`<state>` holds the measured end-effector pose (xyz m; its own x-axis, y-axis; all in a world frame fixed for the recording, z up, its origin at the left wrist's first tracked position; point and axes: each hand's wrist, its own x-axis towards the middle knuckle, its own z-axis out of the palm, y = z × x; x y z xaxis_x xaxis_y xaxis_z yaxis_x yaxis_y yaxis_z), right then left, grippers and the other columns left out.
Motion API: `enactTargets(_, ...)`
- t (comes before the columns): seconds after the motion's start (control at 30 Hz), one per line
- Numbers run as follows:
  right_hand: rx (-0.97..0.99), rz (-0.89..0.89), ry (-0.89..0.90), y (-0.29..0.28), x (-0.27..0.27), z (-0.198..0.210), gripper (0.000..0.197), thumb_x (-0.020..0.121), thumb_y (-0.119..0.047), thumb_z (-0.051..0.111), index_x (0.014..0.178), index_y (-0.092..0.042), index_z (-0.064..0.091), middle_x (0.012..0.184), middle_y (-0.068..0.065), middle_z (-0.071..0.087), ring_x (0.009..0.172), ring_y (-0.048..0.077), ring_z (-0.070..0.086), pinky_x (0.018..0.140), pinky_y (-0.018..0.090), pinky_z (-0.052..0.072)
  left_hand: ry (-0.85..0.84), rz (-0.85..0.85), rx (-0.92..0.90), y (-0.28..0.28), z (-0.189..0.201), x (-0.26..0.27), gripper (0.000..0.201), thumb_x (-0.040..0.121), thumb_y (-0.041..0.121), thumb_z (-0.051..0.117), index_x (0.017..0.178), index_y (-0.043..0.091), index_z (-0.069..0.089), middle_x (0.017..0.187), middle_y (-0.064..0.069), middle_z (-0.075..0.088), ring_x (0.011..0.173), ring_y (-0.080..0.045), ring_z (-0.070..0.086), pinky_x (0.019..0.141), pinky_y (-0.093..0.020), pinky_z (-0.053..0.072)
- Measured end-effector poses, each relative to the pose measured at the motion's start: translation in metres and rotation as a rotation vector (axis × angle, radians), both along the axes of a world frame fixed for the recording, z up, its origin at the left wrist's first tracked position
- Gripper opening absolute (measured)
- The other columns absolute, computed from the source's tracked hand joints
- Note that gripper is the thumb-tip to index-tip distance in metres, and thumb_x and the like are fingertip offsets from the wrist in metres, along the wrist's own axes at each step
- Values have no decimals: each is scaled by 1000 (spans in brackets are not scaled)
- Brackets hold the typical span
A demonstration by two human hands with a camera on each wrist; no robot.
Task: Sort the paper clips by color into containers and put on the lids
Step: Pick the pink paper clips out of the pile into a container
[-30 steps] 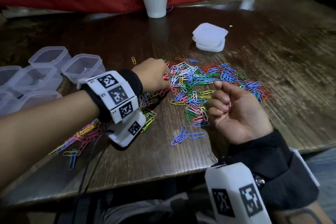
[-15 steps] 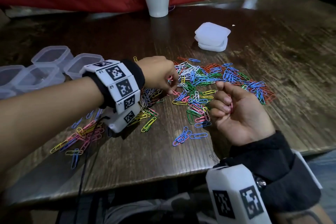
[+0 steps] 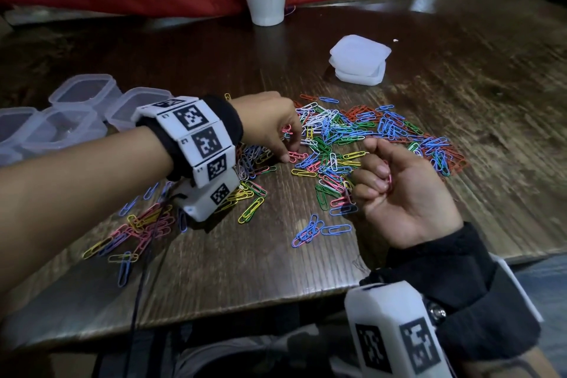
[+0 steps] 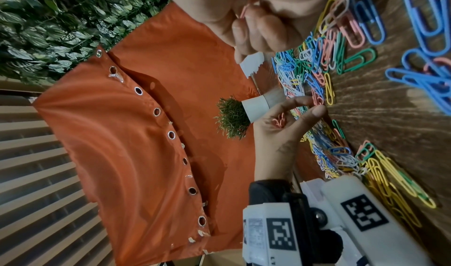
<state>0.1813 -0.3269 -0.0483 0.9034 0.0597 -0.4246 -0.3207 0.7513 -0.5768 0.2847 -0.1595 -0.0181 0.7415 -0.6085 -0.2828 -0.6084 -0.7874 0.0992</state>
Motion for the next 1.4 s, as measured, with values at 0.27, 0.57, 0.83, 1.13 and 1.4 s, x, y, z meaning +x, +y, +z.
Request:
enactTargets(0.27,-16,12,-15,6,-1,1,26,94,-16,36,70,-16,46,36,-6,26,28,2,20,29,12,17,-133,-47,216,1,-7,-11,27,92,34,52,101,10,62,78,0,53,71,-15,44,62,-26,32)
enactTargets(0.57,-22,-7,-41,9,-4,4,25,95,-17,36,72,-14,46,37,-7,29,28,2,22,32,10,19,-263,-42,416,-16,-4,-28,24,92,21,44,98,3,58,69,-1,41,74,-23,45,61,-31,38)
enactTargets(0.83,-40,-16,-57,9,-6,3,24,95,-16,36,73,-14,46,37,-8,30,28,3,22,32,10,21,-309,-21,459,-23,-1,-40,20,94,13,41,101,6,58,82,-3,44,78,-23,48,63,-31,40)
enactTargets(1.13,167,-69,63,30,3,0,44,100,-32,29,68,-8,48,58,6,52,48,14,52,51,22,47,54,181,-374,-27,35,-68,34,81,35,56,76,2,65,60,-8,55,48,-9,40,55,-27,36)
enactTargets(1.4,346,-130,47,14,-3,3,40,101,-22,29,73,-2,48,50,8,57,41,15,58,48,25,54,170,143,-472,-35,31,-66,21,82,34,67,83,14,75,49,4,49,47,-4,39,47,-18,29)
